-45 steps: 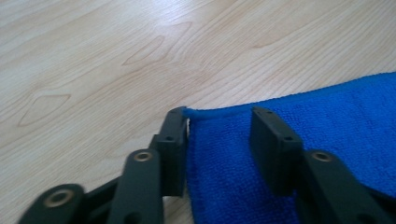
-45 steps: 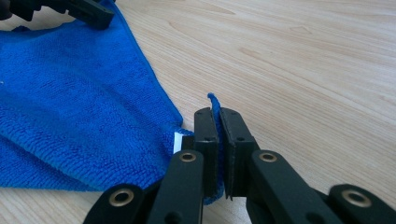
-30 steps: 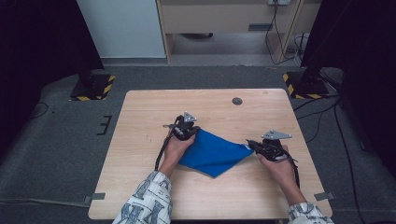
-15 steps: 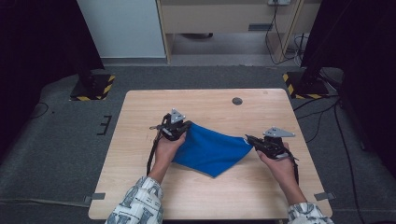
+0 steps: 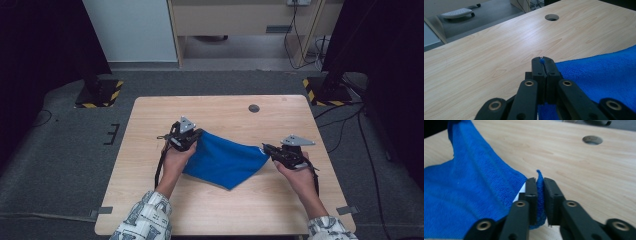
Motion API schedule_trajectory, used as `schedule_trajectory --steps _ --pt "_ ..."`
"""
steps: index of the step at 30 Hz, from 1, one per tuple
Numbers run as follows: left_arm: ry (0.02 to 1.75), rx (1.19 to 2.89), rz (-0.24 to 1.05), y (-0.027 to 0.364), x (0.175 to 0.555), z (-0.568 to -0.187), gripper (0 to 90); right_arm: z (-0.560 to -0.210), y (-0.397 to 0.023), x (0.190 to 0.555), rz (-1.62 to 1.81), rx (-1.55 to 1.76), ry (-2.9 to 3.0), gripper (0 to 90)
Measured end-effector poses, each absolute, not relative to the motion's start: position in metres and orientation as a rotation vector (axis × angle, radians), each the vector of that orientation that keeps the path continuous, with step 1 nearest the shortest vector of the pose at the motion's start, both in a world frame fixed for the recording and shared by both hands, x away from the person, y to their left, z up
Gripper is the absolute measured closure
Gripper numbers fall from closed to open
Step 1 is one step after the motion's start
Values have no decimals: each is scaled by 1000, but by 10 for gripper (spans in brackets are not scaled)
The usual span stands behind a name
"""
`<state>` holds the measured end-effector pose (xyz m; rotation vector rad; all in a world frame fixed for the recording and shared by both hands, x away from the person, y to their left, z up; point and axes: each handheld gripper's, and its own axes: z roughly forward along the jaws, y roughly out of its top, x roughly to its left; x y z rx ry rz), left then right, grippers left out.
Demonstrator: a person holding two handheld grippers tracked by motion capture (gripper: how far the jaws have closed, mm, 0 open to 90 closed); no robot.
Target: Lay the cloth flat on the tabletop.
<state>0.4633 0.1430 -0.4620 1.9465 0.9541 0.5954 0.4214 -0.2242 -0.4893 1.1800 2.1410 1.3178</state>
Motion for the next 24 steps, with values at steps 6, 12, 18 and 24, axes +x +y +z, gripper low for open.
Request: schedule_trajectory --steps 6,12,18,24 --pt "955 1950 599 144 463 -462 884 -493 -225 423 1311 1205 2150 822" --pt "950 1951 599 144 461 -461 885 -492 -226 423 1292 1202 2141 860" --pt "938 1942 604 146 457 -456 885 -477 -229 421 1333 1180 2098 868" --pt "923 1938 610 146 455 -450 884 -457 -232 418 1358 1149 2061 868"
